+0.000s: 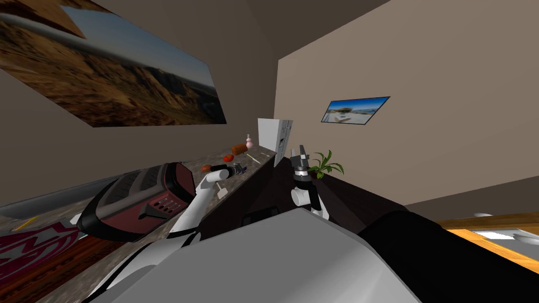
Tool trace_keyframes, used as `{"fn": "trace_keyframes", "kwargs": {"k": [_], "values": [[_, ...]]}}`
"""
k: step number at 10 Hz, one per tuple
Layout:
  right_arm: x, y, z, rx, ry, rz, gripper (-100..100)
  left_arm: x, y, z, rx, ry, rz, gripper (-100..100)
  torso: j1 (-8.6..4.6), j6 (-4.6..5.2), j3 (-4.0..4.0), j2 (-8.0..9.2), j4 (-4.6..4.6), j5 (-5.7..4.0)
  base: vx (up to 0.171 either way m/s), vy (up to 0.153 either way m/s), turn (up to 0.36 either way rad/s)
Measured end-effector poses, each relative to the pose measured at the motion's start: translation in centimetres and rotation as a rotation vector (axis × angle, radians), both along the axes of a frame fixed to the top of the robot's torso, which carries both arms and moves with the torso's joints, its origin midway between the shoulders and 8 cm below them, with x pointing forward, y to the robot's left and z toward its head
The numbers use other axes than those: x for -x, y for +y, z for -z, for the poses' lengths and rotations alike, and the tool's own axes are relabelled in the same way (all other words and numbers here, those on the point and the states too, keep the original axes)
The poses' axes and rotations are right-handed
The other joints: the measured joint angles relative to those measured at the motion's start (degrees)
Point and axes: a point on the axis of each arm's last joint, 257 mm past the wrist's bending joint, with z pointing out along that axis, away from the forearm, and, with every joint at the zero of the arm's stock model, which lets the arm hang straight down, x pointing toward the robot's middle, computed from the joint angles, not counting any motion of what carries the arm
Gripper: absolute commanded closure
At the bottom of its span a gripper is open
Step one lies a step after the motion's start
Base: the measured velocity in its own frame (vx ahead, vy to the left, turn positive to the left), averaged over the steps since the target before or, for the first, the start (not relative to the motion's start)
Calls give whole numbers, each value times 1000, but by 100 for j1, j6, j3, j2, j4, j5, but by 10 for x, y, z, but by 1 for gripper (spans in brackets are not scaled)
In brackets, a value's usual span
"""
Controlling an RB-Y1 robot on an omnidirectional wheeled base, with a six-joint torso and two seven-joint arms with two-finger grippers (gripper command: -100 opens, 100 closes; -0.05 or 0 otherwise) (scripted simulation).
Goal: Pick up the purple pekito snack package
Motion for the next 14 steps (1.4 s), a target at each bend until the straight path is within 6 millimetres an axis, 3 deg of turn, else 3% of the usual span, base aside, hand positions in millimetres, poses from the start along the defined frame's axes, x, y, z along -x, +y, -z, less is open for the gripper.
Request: {"fn": "trace_keyframes", "kwargs": {"k": [1, 2, 3, 4, 5, 9, 11, 14], "values": [[0, 0, 0, 0, 0, 0, 0, 2, 2, 5, 4, 26, 2, -100, 1, 0, 0, 1, 0, 0, 8, 7, -10], [0, 0, 0, 0, 0, 0, 0, 3, 2, 6, 4, 30, 2, 0, -2, -1, 2, 4, 1, 0, 0, 0, 0], [0, 0, 0, 0, 0, 0, 0, 3, 2, 6, 4, 30, 2, -100, -4, 0, 4, 7, 2, -1, 36, -9, -57], [0, 0, 0, 0, 0, 0, 0, 3, 1, 12, 5, 32, -2, -100, -9, 1, -1, -2, 0, -1, 22, -5, -14], [0, 0, 0, 0, 0, 0, 0, 3, 1, 12, 4, 30, -2, 100, -7, -1, 0, 0, 0, -2, 0, 0, 0], [0, 0, 0, 0, 0, 0, 0, 3, 1, 12, 4, 30, -2, 100, -5, -1, 5, 9, 2, -1, 0, 0, 0], [0, 0, 0, 0, 0, 0, 0, 3, 1, 12, 4, 30, -2, -100, -5, -1, 5, 9, 2, -1, -13, -13, -29], [0, 0, 0, 0, 0, 0, 0, 3, 25, 6, -36, 67, -17, -100, -22, 0, 15, 25, 6, -5, -40, -46, -45]]}}
